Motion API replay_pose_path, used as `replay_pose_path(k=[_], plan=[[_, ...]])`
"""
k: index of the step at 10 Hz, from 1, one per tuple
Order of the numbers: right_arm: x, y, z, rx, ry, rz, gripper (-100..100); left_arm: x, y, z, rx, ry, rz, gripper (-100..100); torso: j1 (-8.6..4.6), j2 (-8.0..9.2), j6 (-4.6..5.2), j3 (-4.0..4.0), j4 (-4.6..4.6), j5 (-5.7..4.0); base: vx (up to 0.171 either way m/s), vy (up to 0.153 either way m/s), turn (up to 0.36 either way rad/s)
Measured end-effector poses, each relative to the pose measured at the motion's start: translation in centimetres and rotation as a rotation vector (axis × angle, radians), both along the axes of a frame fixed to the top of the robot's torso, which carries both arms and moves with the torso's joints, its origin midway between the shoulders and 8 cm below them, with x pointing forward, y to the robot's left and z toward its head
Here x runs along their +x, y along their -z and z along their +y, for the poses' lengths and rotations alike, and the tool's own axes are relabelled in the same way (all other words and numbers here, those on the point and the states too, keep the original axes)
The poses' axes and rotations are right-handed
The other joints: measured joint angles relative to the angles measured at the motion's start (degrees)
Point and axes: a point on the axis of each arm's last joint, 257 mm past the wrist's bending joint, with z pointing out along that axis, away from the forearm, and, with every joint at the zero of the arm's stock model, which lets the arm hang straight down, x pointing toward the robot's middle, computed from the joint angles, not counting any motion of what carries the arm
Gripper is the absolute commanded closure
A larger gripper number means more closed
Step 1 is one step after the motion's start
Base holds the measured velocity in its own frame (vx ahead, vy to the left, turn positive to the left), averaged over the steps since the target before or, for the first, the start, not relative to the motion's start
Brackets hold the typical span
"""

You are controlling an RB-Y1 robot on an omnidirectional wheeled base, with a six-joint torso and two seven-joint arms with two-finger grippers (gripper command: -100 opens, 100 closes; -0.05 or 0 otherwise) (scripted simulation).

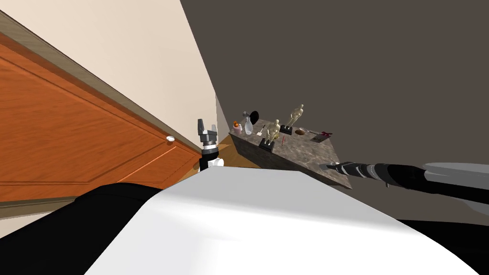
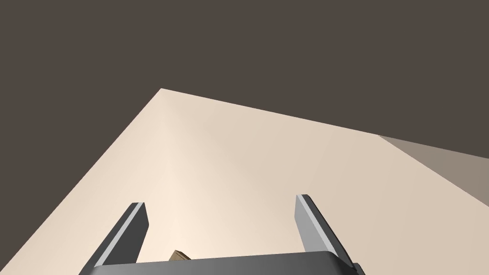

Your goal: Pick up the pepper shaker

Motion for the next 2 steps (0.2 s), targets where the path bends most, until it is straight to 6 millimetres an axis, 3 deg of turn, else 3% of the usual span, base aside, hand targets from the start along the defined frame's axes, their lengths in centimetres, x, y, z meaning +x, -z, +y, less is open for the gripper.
replay_pose_path(k=[1, 2], plan=[[0.41, -0.49, 0.11, 0.0, -0.005, 0.001, 100, 0.0, 0.0, 0.0, 0.0, 0.0, 0.0, 0, 0.02, -0.01, -0.04, 0.0, 0.01, 0.01, -0.015, 0.0, -0.005], [0.47, -0.55, 0.14, 0.001, -0.005, 0.001, 0, 0.0, 0.0, 0.0, 0.0, 0.0, 0.0, 0, 0.01, -0.08, -0.04, -0.04, -0.02, -0.02, 0.0, 0.0, 0.0]])
